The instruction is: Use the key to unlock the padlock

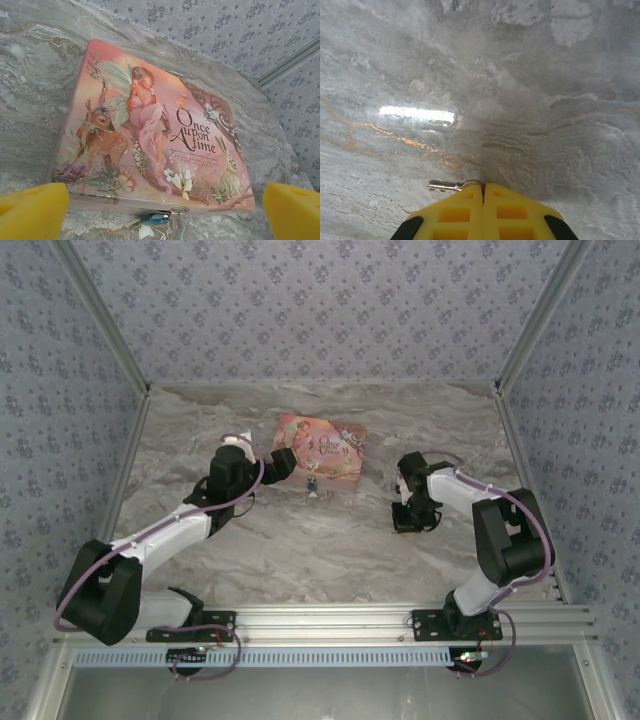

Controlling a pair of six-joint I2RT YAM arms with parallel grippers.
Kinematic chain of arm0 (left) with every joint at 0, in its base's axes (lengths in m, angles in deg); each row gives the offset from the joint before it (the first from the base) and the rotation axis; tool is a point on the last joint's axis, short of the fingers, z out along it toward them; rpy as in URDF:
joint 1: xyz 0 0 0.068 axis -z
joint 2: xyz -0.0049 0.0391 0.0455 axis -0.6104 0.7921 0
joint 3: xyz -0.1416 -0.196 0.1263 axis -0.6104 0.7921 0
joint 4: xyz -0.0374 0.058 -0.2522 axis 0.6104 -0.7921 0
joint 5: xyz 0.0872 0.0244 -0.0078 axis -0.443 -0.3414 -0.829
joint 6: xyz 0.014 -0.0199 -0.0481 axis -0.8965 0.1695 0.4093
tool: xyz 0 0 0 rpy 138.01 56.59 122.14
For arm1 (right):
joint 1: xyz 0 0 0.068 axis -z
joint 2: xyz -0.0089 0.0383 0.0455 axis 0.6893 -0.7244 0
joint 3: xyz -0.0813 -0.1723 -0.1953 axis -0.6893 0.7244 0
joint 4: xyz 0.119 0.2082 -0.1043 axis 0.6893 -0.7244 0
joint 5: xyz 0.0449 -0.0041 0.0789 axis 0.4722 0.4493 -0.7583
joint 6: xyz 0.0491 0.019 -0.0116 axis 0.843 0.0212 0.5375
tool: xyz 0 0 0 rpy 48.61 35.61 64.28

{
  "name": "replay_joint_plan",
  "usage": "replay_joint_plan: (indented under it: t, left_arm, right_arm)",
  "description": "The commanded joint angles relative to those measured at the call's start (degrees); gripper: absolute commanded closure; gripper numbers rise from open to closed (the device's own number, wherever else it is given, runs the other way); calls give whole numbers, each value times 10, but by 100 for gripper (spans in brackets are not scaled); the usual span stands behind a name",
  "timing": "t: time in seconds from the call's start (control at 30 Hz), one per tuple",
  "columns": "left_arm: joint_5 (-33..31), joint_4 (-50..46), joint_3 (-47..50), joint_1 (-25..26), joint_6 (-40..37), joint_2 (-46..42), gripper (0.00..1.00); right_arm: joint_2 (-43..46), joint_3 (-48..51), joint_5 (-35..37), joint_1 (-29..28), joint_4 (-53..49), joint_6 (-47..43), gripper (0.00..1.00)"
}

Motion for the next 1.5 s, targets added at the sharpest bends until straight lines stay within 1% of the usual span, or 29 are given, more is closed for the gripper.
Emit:
replay_joint_plan:
  t: [0.0,0.07,0.23,0.43,0.5,0.63,0.7,0.77,0.9,1.0,1.2,1.33,1.47]
  left_arm:
    - [-5,-2,-27,3,-8,-8,1]
    - [-2,-2,-31,3,-7,-8,1]
    - [8,3,-41,2,3,-6,1]
    - [32,15,-55,2,25,-1,1]
    - [46,23,-62,3,34,4,0]
    - [75,33,-87,15,44,18,2]
    - [86,40,-101,27,45,26,2]
    - [95,46,-115,40,44,33,3]
    - [109,54,-146,68,41,49,6]
    - [119,57,-169,89,36,66,9]
    - [133,57,-203,110,35,102,25]
    - [139,83,-205,112,51,121,30]
    - [151,92,-217,116,59,139,39]
  right_arm:
    - [16,27,-39,-2,54,24,100]
    - [40,39,-56,2,75,37,100]
    - [93,77,-114,13,171,89,100]
    - [155,117,-172,15,313,192,100]
    - [174,124,-180,14,368,229,100]
    - [204,137,-188,9,515,346,100]
    - [216,135,-173,-1,578,395,100]
    - [225,126,-150,-12,612,428,100]
    - [240,111,-104,-33,652,470,100]
    - [245,96,-90,-45,657,484,100]
    - [244,73,-84,-72,651,486,100]
    - [240,64,-81,-88,646,482,100]
    - [234,56,-80,-100,640,479,100]
